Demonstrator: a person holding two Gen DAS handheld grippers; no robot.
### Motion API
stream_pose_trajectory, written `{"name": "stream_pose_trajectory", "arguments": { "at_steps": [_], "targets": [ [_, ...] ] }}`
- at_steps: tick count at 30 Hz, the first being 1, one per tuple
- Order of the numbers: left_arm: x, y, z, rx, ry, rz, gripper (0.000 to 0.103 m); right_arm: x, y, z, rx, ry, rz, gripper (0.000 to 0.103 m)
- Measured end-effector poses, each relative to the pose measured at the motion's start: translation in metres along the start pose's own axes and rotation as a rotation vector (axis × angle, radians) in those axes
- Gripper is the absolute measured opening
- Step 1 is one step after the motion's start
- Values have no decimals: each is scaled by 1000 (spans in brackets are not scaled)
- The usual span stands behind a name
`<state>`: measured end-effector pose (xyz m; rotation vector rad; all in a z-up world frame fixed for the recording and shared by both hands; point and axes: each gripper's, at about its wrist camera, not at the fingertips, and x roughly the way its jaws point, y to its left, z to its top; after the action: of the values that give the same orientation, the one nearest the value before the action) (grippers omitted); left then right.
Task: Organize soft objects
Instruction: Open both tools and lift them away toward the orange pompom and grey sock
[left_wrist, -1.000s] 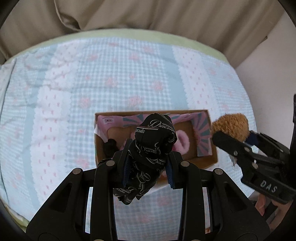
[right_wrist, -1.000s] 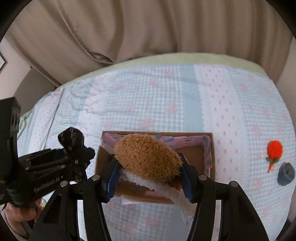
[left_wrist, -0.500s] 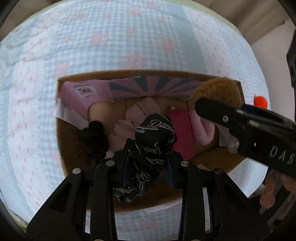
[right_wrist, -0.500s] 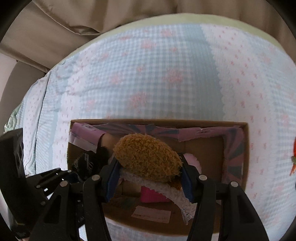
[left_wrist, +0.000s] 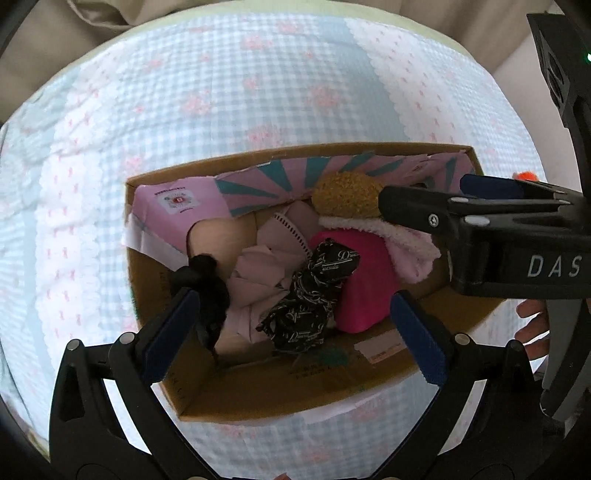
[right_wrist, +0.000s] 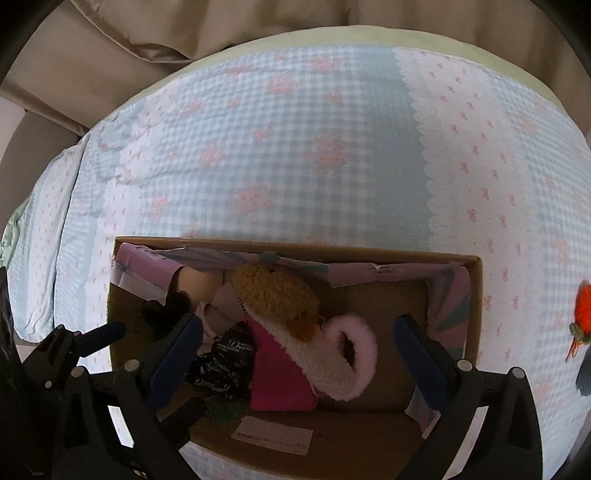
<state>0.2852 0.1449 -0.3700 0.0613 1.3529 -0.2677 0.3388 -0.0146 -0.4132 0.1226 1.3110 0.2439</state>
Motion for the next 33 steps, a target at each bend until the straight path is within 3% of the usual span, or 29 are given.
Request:
{"name": "stream_pose_trajectory", "arguments": {
  "at_steps": [10,18,29,33],
  "targets": [
    [-43,-1,-8,-5,-79,1,103,-42,15,-14,-34,-84,-26,102],
    [-97,-8,-23,3,-172,13,103,-99,31,-41,-37,-178,-29,102],
    [-187,-37,-65,35,-356,82,103,-216,27,-111,25,-406,-72,102],
    [-212,-61,-79,60,-413,72,103,-251,3,-144,76,-475,-150,102]
  ]
}}
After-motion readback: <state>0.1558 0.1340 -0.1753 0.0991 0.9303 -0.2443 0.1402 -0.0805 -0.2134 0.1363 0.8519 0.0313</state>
